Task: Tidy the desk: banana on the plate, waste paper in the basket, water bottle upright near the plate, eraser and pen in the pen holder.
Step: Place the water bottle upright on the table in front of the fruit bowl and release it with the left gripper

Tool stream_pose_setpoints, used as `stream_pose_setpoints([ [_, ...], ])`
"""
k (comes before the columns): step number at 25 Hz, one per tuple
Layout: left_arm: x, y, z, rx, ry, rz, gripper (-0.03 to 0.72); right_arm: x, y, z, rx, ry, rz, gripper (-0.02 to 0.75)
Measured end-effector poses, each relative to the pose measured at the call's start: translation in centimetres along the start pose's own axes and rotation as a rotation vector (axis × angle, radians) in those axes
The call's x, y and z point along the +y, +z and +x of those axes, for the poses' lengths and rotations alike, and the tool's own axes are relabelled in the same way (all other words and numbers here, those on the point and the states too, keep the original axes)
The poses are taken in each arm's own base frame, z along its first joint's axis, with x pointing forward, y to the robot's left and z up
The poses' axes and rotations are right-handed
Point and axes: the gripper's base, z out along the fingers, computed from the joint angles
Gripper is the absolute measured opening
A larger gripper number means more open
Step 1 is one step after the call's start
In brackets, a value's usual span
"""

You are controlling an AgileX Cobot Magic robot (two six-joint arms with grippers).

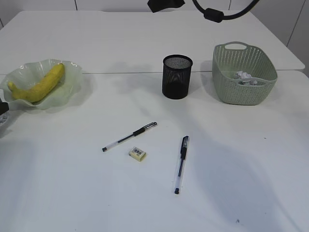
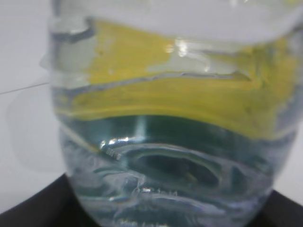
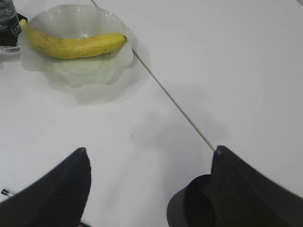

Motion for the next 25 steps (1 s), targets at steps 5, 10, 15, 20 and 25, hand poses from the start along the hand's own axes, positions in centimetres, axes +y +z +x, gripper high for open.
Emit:
stream_pose_setpoints([
  [5, 0.1, 0.0, -1.0, 0.031, -0.012, -0.007, 0.491, 0.0, 0.0, 0.0, 0.002, -0.001, 0.001, 0.59],
  [10, 0.2, -0.5, -3.5, 0.014, -0.005, -0.021, 0.491, 0.0, 0.0, 0.0, 0.002, -0.001, 0.001, 0.59],
  [15, 0.1, -0.5, -4.3, 0.012, -0.028, -0.022, 0.496, 0.0, 0.0, 0.0, 0.002, -0.001, 0.001, 0.589],
  [20, -0.5, 0.3, -4.5, 0.016, -0.036, 0.0, 0.497, 0.0, 0.0, 0.0, 0.002, -0.001, 0.001, 0.59],
  [25, -1.3, 1.4, -4.6, 0.02, -0.031, 0.034, 0.498, 0.0, 0.0, 0.0, 0.002, -0.001, 0.001, 0.589],
])
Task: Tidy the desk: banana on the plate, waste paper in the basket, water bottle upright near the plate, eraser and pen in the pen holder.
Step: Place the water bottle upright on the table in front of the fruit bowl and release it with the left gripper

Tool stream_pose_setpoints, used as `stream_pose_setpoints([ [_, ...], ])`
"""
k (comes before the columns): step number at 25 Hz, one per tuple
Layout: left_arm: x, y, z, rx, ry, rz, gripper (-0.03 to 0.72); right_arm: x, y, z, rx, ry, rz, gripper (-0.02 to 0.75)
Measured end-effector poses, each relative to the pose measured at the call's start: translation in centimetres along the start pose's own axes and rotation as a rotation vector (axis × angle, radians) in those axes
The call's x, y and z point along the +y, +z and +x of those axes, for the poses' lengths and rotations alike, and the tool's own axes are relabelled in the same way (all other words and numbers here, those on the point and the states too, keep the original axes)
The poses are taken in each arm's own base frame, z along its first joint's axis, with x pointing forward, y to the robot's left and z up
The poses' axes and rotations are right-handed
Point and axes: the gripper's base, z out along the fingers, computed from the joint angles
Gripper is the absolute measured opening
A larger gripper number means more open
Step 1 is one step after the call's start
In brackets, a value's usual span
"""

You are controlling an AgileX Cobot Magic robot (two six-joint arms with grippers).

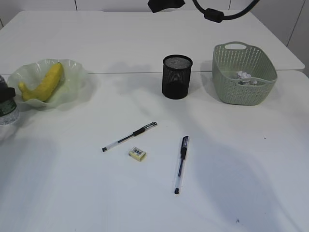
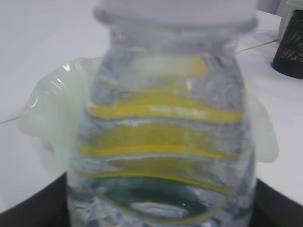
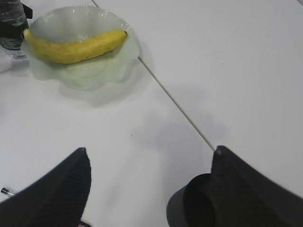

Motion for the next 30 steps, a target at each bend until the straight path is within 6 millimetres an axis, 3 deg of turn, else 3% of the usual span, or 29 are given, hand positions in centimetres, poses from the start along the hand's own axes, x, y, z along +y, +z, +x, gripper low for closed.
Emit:
stream_pose_setpoints([
  [6, -0.2, -0.1, -0.9, -0.004, 0.021, 0.001, 0.499, 0.1, 0.0, 0.1, 0.012, -0.004, -0.009, 0.589],
  [15, -0.8, -1.1, -5.4, -0.062, 0.093, -0.006, 0.507, 0.0, 0.0, 0.2, 0.017, -0.008, -0.005, 0.589],
  [26, -1.8, -2.3, -9.4, -0.107, 0.167, -0.02, 0.509, 0.0, 0.0, 0.2, 0.021, 0.003, -0.005, 0.589],
  [30, -2.6, -3.2, -12.0, -0.137, 0.209, -0.028, 0.51, 0.0, 0.0, 0.3, 0.028, 0.01, -0.001, 0.589],
])
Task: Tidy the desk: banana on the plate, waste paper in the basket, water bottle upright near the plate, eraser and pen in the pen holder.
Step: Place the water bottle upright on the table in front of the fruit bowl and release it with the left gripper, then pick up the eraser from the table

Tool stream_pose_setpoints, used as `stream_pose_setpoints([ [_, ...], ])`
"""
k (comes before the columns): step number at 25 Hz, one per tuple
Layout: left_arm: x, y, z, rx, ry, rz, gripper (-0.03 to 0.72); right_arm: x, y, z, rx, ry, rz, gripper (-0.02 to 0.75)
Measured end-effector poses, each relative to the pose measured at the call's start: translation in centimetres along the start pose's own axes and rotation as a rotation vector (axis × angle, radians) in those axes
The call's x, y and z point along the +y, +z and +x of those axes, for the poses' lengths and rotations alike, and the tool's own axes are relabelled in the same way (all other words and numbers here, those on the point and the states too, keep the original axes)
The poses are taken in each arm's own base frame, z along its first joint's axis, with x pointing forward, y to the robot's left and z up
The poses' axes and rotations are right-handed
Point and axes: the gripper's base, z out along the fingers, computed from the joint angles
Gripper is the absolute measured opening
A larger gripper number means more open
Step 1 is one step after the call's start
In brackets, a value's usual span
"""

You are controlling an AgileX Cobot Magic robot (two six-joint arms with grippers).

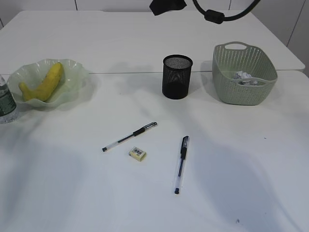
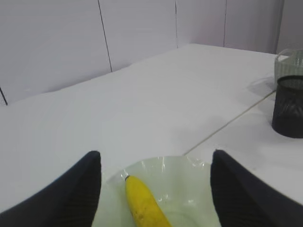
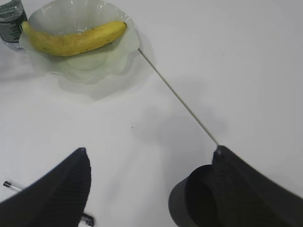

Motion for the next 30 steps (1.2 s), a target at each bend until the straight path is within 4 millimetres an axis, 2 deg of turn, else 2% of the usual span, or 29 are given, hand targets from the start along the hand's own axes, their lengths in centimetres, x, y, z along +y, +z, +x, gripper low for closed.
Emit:
stream_pose_setpoints([
  [6, -0.9, -1.1, -4.8, -0.051, 0.061, -0.008, 0.51, 0.3, 0.0, 0.3, 0.032, 0.003, -0.031, 0.589],
  [13, -3.1, -3.0, -11.3, -0.131, 0.12, -0.008, 0.508, 1.3, -0.2, 1.1, 0.123, 0.006, -0.146, 0.589],
  [21, -5.7, -5.1, -16.5, -0.177, 0.146, -0.032, 0.506, 2.1, -0.3, 0.3, 0.052, 0.136, -0.234, 0.589],
  [24, -6.5, -5.7, -17.9, -0.19, 0.142, -0.034, 0.505, 2.4, -1.3, -0.4, 0.028, 0.145, -0.231, 0.589],
  [30, -8.0, -6.7, -19.9, -0.213, 0.136, -0.03, 0.505, 3.3, -5.7, -2.7, -0.048, 0.113, -0.196, 0.589],
])
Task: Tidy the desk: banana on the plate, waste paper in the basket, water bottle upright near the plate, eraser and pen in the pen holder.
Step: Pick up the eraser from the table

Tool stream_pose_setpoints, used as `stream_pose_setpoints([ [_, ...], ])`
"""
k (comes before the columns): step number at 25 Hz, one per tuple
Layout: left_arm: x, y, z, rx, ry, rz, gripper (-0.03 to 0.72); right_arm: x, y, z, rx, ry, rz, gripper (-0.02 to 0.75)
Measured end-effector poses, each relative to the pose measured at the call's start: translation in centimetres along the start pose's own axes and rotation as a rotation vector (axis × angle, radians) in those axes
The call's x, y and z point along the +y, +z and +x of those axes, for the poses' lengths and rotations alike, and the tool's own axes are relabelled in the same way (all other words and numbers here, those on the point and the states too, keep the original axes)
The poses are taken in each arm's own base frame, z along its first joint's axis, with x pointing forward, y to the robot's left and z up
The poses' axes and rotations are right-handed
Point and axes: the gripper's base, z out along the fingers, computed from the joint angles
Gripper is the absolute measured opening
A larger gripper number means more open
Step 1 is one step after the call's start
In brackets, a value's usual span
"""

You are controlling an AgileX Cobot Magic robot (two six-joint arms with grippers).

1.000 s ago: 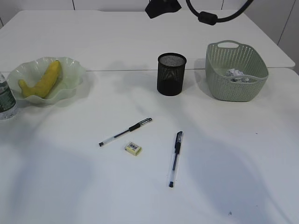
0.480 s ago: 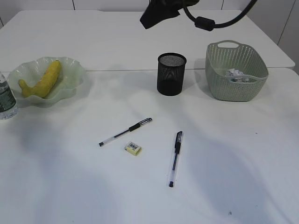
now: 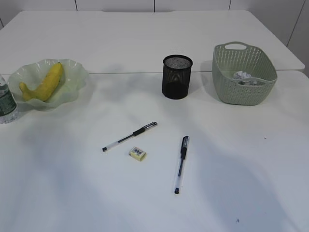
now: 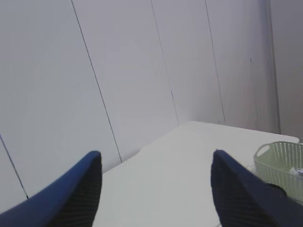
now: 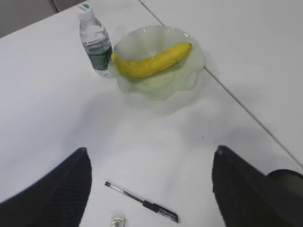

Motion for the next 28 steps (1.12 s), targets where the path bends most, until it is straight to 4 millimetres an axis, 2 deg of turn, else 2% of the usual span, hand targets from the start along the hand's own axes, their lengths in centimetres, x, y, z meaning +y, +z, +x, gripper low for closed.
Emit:
stream_pose_setpoints([
  [10, -2.4, -1.0, -3.5, -0.043, -0.059, 0.042, 0.505, 4.0, -7.9, -2.8, -0.081, -0.014, 0.127, 0.589],
  [17, -4.8, -2.1, -6.6, -0.084, -0.071, 0.078, 0.5, 6.0, -13.5, -3.2, -0.095, 0.149, 0.332, 0.589],
  [23, -6.4, -2.9, -8.6, -0.107, -0.088, 0.09, 0.486, 7.7, -17.2, -3.3, -0.144, 0.232, 0.442, 0.589],
  [25, -7.0, -3.2, -9.2, -0.115, -0.089, 0.095, 0.485, 8.5, -18.9, -3.3, -0.164, 0.235, 0.496, 0.589],
  [28, -7.8, -3.6, -10.0, -0.124, -0.1, 0.108, 0.485, 10.4, -22.4, -3.1, -0.216, 0.224, 0.588, 0.589],
])
